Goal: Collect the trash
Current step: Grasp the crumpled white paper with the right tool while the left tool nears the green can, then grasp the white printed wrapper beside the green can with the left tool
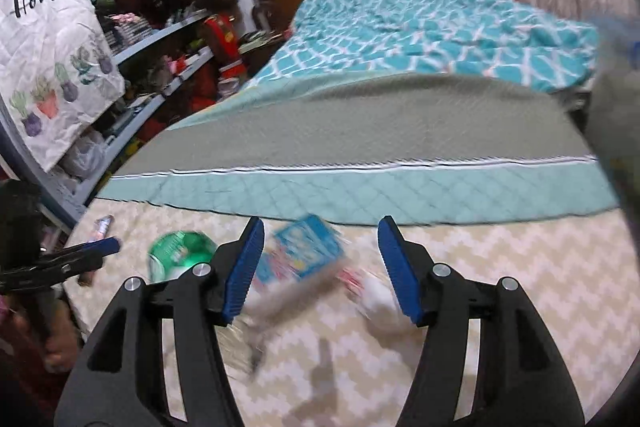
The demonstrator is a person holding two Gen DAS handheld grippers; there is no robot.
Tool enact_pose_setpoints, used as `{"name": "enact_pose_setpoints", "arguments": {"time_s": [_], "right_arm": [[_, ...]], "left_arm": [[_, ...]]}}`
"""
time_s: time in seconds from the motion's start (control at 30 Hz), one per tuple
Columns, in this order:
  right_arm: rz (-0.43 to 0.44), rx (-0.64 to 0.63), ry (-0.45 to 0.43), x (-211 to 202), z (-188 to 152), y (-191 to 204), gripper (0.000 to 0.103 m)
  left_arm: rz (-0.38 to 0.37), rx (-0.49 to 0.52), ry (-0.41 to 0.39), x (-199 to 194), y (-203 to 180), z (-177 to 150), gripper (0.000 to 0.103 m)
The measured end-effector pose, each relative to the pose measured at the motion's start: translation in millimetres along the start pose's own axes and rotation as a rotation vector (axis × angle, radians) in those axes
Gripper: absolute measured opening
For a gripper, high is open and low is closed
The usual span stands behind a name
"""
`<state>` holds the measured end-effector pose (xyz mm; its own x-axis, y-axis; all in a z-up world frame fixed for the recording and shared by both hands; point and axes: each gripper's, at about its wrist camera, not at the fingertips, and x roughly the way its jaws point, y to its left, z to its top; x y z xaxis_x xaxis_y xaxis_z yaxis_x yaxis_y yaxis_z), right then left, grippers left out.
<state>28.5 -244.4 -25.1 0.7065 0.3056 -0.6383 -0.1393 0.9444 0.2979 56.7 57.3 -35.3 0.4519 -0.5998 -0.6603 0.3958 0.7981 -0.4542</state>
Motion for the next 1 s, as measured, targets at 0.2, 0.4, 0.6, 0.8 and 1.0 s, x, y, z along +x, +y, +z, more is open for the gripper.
{"name": "enact_pose_setpoints", "arguments": {"time_s": [0.2, 0.4, 0.6, 0.8, 1.0], "right_arm": [[-0.044, 0.152, 0.005, 0.6, -21.9, -49.0, 0.083], [-0.076, 0.087, 0.095, 33.1, -31.9, -41.9, 0.086], [-0.089, 0.049, 0.109, 46.9, -35.3, -33.4, 0.051], [-0.056, 0.037, 0.064, 22.8, -49.2, -14.8, 0.044], [0.084, 0.066, 0.056, 0.9, -70.5, 18.0, 0.044]], "left_arm": [[-0.019, 0.007, 0.133, 43.2, -11.2, -18.1, 0.054], [0.125, -0.044, 0.095, 72.6, 9.1, 13.8, 0.054], [0.120, 0.013, 0.022, 43.4, -0.8, 7.4, 0.074], [0.076, -0.028, 0.118, 46.2, 10.4, -23.5, 0.074], [0.054, -0.038, 0.126, 52.1, 14.9, -28.9, 0.075]]}}
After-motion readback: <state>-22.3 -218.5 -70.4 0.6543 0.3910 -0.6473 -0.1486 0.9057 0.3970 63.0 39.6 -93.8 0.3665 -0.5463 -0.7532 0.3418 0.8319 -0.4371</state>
